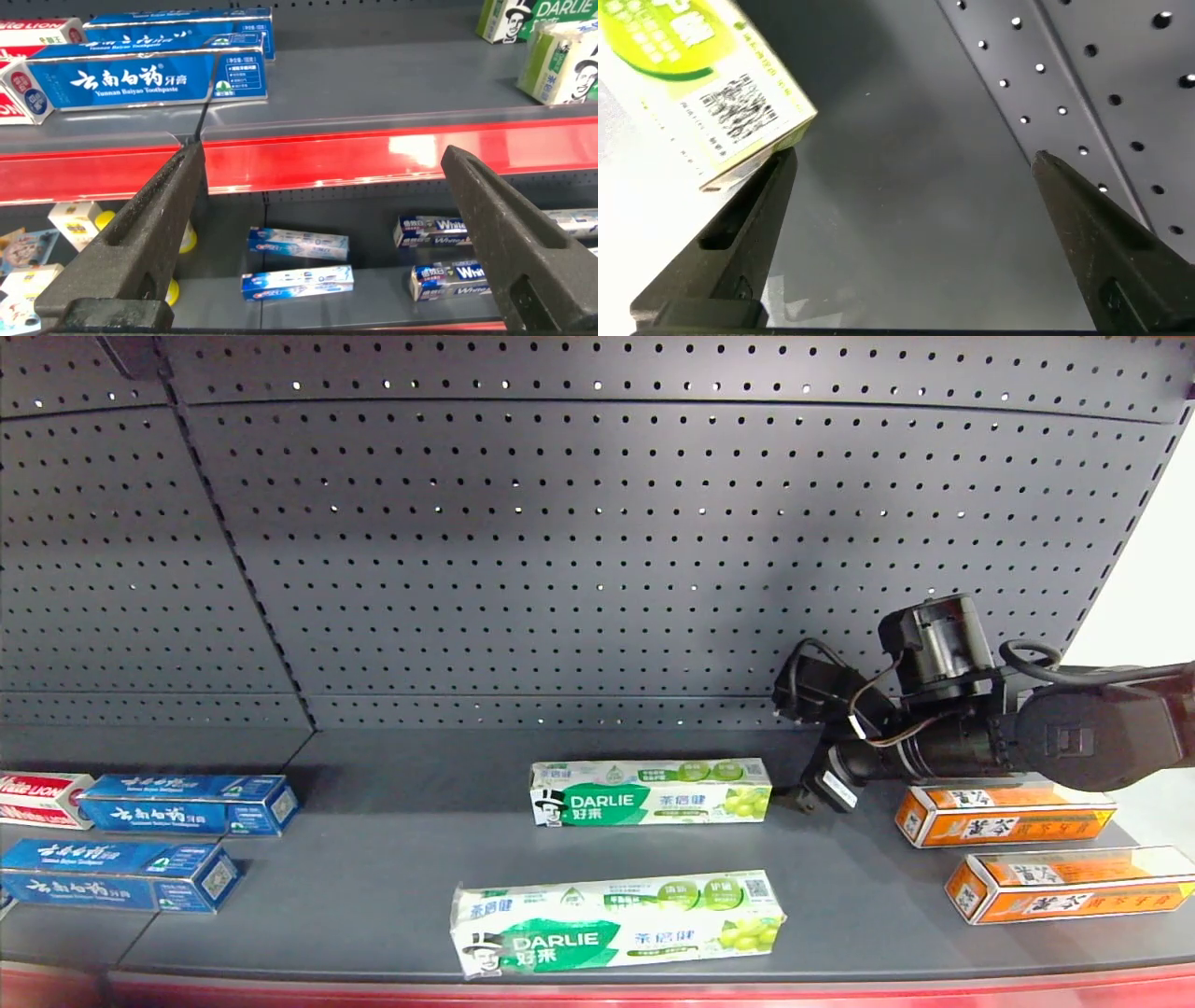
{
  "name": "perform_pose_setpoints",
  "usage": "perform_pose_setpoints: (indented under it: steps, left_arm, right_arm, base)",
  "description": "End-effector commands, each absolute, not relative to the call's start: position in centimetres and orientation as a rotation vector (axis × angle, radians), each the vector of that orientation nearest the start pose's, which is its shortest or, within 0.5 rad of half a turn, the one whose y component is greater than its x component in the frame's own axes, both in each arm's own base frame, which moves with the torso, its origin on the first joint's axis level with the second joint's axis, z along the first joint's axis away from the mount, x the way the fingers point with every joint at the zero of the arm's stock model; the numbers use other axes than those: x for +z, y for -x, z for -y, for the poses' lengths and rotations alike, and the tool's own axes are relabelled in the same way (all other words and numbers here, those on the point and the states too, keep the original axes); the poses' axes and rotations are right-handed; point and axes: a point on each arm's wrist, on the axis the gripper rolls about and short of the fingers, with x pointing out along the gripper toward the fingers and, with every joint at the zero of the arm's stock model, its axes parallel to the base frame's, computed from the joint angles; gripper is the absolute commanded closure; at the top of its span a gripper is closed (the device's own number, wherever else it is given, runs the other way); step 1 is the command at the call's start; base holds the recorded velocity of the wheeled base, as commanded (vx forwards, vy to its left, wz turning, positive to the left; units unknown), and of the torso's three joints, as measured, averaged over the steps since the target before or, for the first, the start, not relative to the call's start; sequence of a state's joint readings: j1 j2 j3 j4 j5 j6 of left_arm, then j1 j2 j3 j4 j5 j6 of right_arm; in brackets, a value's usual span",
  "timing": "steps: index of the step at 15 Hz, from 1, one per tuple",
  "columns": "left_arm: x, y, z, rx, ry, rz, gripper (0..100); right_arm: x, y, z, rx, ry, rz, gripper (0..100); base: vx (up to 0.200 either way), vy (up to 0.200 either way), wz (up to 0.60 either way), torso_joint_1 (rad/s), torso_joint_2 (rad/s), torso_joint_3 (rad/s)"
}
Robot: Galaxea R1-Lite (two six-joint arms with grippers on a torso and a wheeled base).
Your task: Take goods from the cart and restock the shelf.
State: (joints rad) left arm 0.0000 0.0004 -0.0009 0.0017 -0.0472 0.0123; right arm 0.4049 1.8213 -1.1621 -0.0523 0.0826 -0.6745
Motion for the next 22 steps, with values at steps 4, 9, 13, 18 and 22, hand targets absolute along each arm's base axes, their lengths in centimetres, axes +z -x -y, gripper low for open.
perform_pose_setpoints:
  steps: [4, 9, 13, 18, 22]
  left_arm:
    - [7.5, 2.3, 0.1, -0.048, -0.012, -0.001, 0]
    - [7.6, 2.3, 0.1, -0.048, -0.012, 0.000, 0]
    - [7.5, 2.3, 0.1, -0.048, -0.012, -0.001, 0]
    - [7.6, 2.3, 0.1, -0.048, -0.012, 0.000, 0]
    - [7.5, 2.3, 0.1, -0.058, -0.052, -0.003, 0]
  right_arm:
    - [19.1, -30.5, -12.8, 0.648, 0.734, -0.415, 0]
    - [23.8, -27.3, -9.6, 0.512, 0.565, -0.331, 0]
    - [25.9, -24.5, -8.3, 0.389, 0.375, -0.174, 0]
    - [24.2, -20.4, -6.1, 0.276, 0.229, -0.056, 0]
    - [23.9, -19.7, -4.9, 0.122, 0.038, 0.025, 0]
  base:
    - [0.000, 0.000, 0.00, 0.000, 0.00, 0.000]
    - [0.000, 0.000, 0.00, 0.000, 0.00, 0.000]
    - [0.000, 0.000, 0.00, 0.000, 0.00, 0.000]
    - [0.000, 0.000, 0.00, 0.000, 0.00, 0.000]
    - [0.000, 0.000, 0.00, 0.000, 0.00, 0.000]
